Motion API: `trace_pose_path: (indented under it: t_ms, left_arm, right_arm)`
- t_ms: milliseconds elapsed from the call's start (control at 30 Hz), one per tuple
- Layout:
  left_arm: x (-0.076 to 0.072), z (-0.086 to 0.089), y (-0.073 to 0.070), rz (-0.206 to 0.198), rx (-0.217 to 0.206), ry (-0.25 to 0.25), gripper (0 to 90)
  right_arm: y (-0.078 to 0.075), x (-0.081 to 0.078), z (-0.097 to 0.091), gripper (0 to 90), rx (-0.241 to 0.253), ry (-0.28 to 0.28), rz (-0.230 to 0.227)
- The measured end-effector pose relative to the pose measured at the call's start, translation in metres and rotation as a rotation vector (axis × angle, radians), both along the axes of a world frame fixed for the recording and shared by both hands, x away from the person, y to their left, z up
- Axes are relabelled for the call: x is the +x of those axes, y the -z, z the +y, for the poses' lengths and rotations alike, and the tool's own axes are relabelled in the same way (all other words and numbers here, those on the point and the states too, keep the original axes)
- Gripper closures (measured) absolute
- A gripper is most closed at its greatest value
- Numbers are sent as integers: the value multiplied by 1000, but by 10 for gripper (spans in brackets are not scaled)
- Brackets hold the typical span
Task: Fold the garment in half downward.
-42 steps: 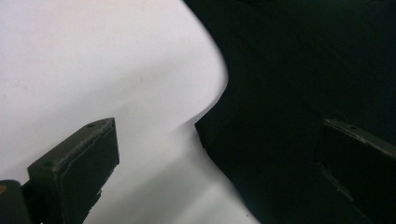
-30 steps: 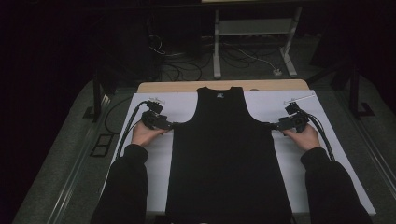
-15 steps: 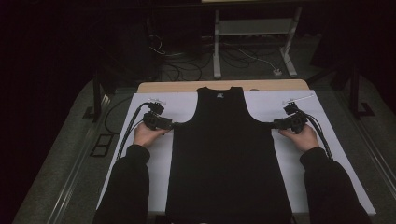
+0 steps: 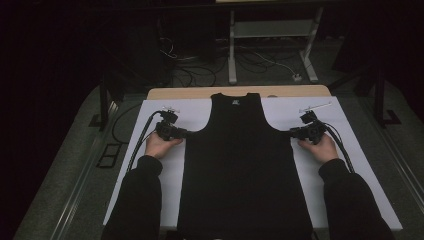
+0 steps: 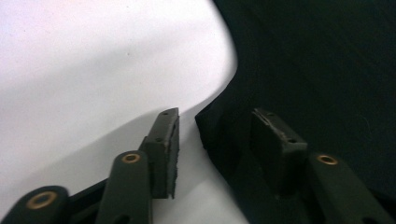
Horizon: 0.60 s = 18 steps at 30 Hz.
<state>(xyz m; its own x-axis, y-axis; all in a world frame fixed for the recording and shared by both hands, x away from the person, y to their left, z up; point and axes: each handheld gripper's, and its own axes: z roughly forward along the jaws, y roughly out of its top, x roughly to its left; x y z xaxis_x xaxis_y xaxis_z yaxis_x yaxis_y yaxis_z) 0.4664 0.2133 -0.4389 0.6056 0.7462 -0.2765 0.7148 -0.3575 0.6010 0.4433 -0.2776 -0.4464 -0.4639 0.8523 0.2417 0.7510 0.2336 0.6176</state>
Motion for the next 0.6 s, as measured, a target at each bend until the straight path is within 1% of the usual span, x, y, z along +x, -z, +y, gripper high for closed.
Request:
trace_pose_path:
  t_ms: [33,67,100,133,167,200,233,267,300,333,367,400,433,467,500,533,567,600]
  left_arm:
    - [0,-1,1,4,-15,18,585]
    - [0,-1,1,4,-15,18,597]
    - [0,-1,1,2,-14,24,634]
    - [0,-3,2,-3,-13,19,634]
    - [-1,-5,3,-15,-14,5,683]
    - [-1,-5,3,-15,-14,5,714]
    - [-1,-5,4,-19,-16,4,714]
    - [-1,-6,4,-24,-10,8,729]
    - [-2,-6,4,-28,-1,14,761]
    - [-2,-6,4,-28,4,16,761]
    - [-1,-3,3,-12,9,14,806]
    - [-1,-3,3,-12,9,14,828]
    - [-1,-3,4,-2,-8,-3,828]
    - [-1,-1,4,4,-16,-11,842]
    - [-3,-1,5,-8,-19,-20,842]
    - [-8,-1,7,-32,-24,-32,848]
    - [-8,-1,7,-32,-24,-32,849]
    - [-10,0,8,-39,-36,-34,849]
  right_arm:
    - [1,0,1,662,17,3,2]
    - [1,0,2,680,23,5,5]
    - [1,1,2,718,22,8,3]
    - [1,1,2,718,22,8,3]
    - [2,1,2,788,12,19,-2]
    - [3,2,2,810,25,18,3]
    - [3,2,2,810,25,18,3]
    - [3,2,1,820,36,17,10]
    - [3,2,-1,831,49,21,21]
    - [3,2,-1,831,49,21,21]
    - [3,2,-2,836,52,26,30]
    - [2,2,-2,839,54,28,34]
    - [2,2,-2,839,54,28,34]
    - [2,1,-2,843,52,31,37]
    - [2,1,-2,843,52,31,37]
    - [1,0,-1,847,47,34,40]
    - [1,0,-1,847,47,34,40]
    - [1,-1,-1,848,48,36,44]
